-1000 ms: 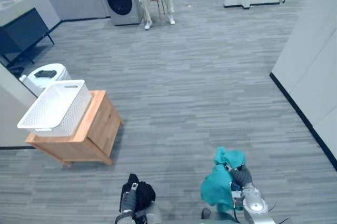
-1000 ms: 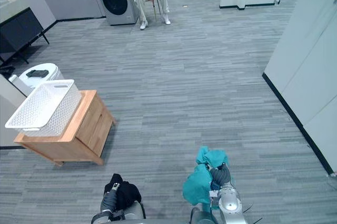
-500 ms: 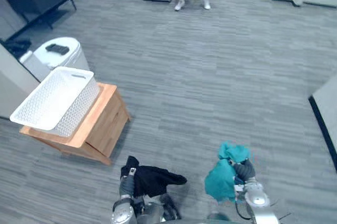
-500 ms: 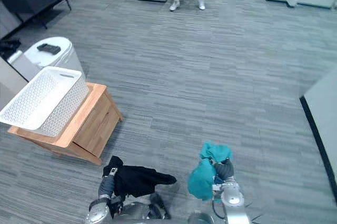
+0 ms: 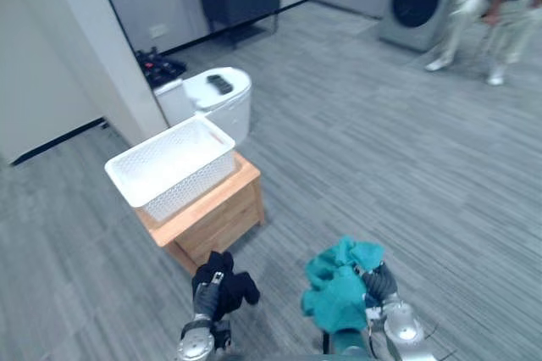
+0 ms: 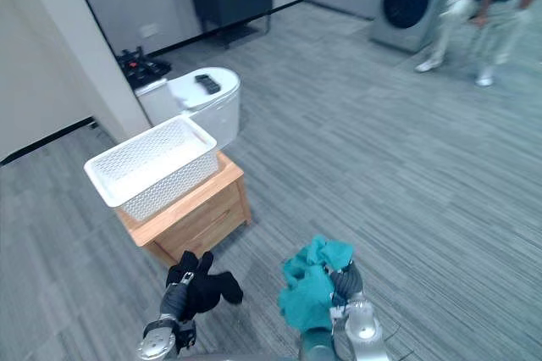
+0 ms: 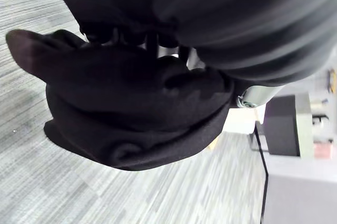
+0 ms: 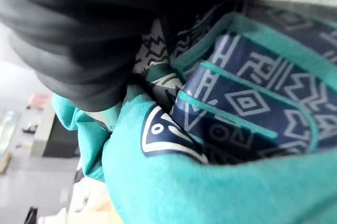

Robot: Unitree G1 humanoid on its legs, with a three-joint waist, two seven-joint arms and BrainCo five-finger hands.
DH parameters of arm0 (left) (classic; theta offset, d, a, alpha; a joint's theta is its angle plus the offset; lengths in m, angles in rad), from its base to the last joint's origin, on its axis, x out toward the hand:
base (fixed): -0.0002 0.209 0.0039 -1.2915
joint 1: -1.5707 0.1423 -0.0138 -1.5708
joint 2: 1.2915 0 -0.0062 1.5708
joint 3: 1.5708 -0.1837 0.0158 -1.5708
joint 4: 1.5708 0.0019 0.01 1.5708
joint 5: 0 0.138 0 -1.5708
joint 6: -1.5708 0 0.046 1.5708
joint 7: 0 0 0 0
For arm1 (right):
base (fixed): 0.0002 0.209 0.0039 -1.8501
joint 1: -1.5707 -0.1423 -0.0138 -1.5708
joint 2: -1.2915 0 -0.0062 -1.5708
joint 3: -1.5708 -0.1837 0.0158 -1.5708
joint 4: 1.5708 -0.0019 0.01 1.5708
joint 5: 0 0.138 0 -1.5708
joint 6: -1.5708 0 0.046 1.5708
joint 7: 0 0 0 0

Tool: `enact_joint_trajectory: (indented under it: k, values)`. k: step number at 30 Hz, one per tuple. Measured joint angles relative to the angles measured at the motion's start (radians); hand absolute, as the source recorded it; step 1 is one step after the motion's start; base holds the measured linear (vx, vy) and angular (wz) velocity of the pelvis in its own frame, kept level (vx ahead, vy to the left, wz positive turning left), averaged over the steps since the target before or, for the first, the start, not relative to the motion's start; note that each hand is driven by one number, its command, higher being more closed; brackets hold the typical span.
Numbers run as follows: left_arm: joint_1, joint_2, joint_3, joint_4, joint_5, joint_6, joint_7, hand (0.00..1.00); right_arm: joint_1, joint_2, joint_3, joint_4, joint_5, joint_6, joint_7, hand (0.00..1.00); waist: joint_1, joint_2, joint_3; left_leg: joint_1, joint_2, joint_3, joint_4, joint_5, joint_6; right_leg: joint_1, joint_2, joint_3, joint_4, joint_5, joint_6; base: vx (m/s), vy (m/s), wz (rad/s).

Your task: Tidy the bed and pick cloth on bed and put in laundry

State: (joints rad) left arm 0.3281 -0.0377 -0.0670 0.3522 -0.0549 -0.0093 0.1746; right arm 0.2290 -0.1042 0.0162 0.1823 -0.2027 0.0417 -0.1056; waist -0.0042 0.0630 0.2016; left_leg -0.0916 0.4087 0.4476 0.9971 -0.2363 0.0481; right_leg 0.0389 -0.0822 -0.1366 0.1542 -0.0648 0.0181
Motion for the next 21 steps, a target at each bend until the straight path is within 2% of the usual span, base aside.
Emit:
enact_joint_trajectory:
  k: [1, 2, 3, 5, 6, 7, 8, 10, 11, 12, 13, 14, 15, 16, 17, 18, 19, 21]
  values:
    - [0.0, 0.0, 0.0, -0.003, 0.0, -0.001, -0.001, 1.0, -0.008, -0.001, -0.001, 0.0, 0.0, -0.002, 0.0, 1.0, 0.0, -0.004, 0.001, -0.011, 0.0, 0.03, -0.004, -0.005, 0.007, 0.012, -0.004, -0.01, -0.012, -0.004, -0.003, 0.23, -0.163, 0.52]
    - [0.0, 0.0, 0.003, -0.016, 0.001, -0.004, -0.003, 1.0, -0.033, -0.005, -0.009, -0.001, -0.001, -0.012, 0.002, 1.0, 0.007, -0.003, 0.0, -0.054, -0.02, 0.114, -0.093, -0.007, 0.008, 0.046, -0.011, -0.054, -0.046, -0.012, -0.01, 0.22, -0.121, 0.52]
    - [0.0, -0.001, 0.006, -0.021, 0.001, -0.004, -0.006, 1.0, -0.039, -0.005, -0.012, 0.0, -0.002, -0.014, 0.002, 1.0, 0.01, -0.003, 0.0, -0.062, -0.036, 0.137, -0.153, -0.007, 0.002, 0.059, -0.012, -0.072, -0.057, -0.011, -0.008, 0.32, -0.11, 0.77]
    - [-0.002, -0.014, 0.019, -0.03, 0.014, -0.004, -0.022, 1.0, -0.05, -0.023, -0.016, 0.0, -0.013, -0.015, 0.007, 1.0, 0.016, -0.001, -0.002, -0.052, -0.144, 0.252, -0.515, 0.03, -0.048, 0.097, -0.025, -0.177, -0.071, -0.006, 0.0, 0.4, -0.061, 0.93]
    - [-0.001, -0.018, 0.021, -0.03, 0.02, -0.004, -0.022, 1.0, -0.05, -0.024, -0.017, 0.0, -0.016, -0.015, 0.011, 1.0, 0.015, 0.0, -0.002, -0.042, -0.168, 0.27, -0.595, 0.057, -0.05, 0.107, -0.026, -0.196, -0.071, -0.01, 0.007, 0.32, -0.014, 0.89]
    - [0.0, -0.018, 0.02, -0.03, 0.026, -0.004, -0.023, 1.0, -0.047, -0.024, -0.02, 0.0, -0.023, -0.015, 0.015, 1.0, 0.014, 0.003, -0.004, -0.02, -0.199, 0.286, -0.707, 0.134, -0.034, 0.13, -0.022, -0.222, -0.071, -0.025, 0.031, 0.32, 0.056, 0.83]
    - [0.0, -0.01, 0.022, -0.027, 0.029, -0.001, -0.024, 1.0, -0.045, -0.02, -0.024, 0.004, -0.029, -0.014, 0.018, 1.0, 0.014, -0.009, -0.006, 0.015, -0.244, 0.285, -0.789, 0.183, 0.098, 0.166, -0.034, -0.247, -0.071, -0.048, 0.063, 0.31, 0.075, 0.84]
    - [0.002, -0.004, 0.022, -0.032, 0.029, 0.001, -0.029, 1.0, -0.035, 0.014, -0.03, 0.002, -0.036, -0.016, 0.021, 1.0, 0.006, -0.049, -0.029, 0.043, -0.317, 0.248, -0.868, 0.195, 0.103, 0.195, -0.066, -0.29, -0.07, -0.047, 0.07, 0.3, 0.122, 0.95]
    - [0.002, -0.004, 0.02, -0.032, 0.03, 0.002, -0.04, 1.0, -0.031, 0.027, -0.039, 0.001, -0.041, -0.016, 0.021, 1.0, -0.004, -0.057, -0.035, 0.06, -0.345, 0.211, -0.898, 0.189, 0.099, 0.201, -0.083, -0.311, -0.027, -0.042, 0.081, 0.26, 0.131, 0.93]
    - [0.002, -0.003, 0.016, -0.032, 0.03, 0.002, -0.041, 1.0, -0.032, 0.035, -0.04, 0.001, -0.043, -0.016, 0.021, 1.0, -0.01, -0.055, -0.034, 0.071, -0.354, 0.189, -0.911, 0.173, 0.084, 0.187, -0.096, -0.322, 0.039, -0.046, 0.087, 0.26, 0.143, 0.94]
    - [0.002, 0.009, 0.004, -0.032, 0.033, 0.002, -0.042, 1.0, -0.032, 0.045, -0.04, -0.001, -0.044, -0.016, 0.021, 1.0, -0.03, -0.049, -0.034, 0.101, -0.37, 0.143, -0.937, 0.166, 0.073, 0.114, -0.143, -0.332, 0.271, -0.047, 0.1, 0.21, 0.12, 0.77]
    - [0.002, 0.022, -0.007, -0.032, 0.038, 0.002, -0.043, 1.0, -0.032, 0.051, -0.033, -0.002, -0.045, -0.018, 0.023, 1.0, -0.041, -0.05, -0.034, 0.118, -0.38, 0.121, -0.949, 0.164, 0.075, 0.059, -0.181, -0.326, 0.414, -0.026, 0.101, 0.26, 0.124, 1.04]
    - [-0.006, 0.048, -0.026, -0.032, 0.05, 0.003, -0.044, 1.0, -0.029, 0.067, -0.025, -0.003, -0.045, -0.02, 0.023, 1.0, -0.061, -0.048, -0.029, 0.144, -0.395, 0.085, -0.958, 0.163, 0.076, -0.038, -0.237, -0.285, 0.655, -0.03, 0.081, 0.26, 0.083, 1.11]
    - [-0.019, 0.076, -0.042, -0.032, 0.053, 0.003, -0.043, 1.0, -0.029, 0.074, -0.019, -0.003, -0.045, -0.021, 0.023, 1.0, -0.074, -0.047, -0.028, 0.162, -0.394, 0.062, -0.956, 0.163, 0.077, -0.12, -0.249, -0.232, 0.779, -0.065, 0.088, 0.25, 0.068, 1.07]
    - [-0.027, 0.087, -0.042, -0.032, 0.056, 0.003, -0.042, 1.0, -0.03, 0.077, -0.018, -0.004, -0.045, -0.022, 0.023, 1.0, -0.077, -0.045, -0.027, 0.168, -0.394, 0.063, -0.956, 0.166, 0.082, -0.15, -0.245, -0.212, 0.788, -0.083, 0.093, 0.23, 0.063, 1.05]
    - [-0.045, 0.106, -0.044, -0.032, 0.067, 0.002, -0.04, 1.0, -0.032, 0.079, -0.017, -0.01, -0.045, -0.025, 0.022, 1.0, -0.085, -0.049, -0.028, 0.173, -0.398, 0.064, -0.961, 0.166, 0.082, -0.188, -0.226, -0.177, 0.726, -0.114, 0.113, 0.2, 0.053, 1.11]
    - [-0.058, 0.124, -0.05, -0.03, 0.067, 0.001, -0.04, 1.0, -0.036, 0.079, -0.016, -0.02, -0.044, -0.025, 0.019, 1.0, -0.095, -0.054, -0.03, 0.175, -0.408, 0.054, -0.973, 0.166, 0.082, -0.202, -0.183, -0.119, 0.579, -0.132, 0.128, 0.23, 0.023, 1.3]
    - [-0.076, 0.131, -0.056, -0.026, 0.067, 0.001, -0.039, 1.0, -0.037, 0.079, -0.015, -0.059, -0.044, -0.025, 0.019, 1.0, -0.095, -0.074, -0.039, 0.176, -0.438, 0.014, -0.986, 0.166, 0.081, -0.196, -0.109, 0.003, 0.286, -0.122, 0.129, 0.19, -0.066, 1.04]
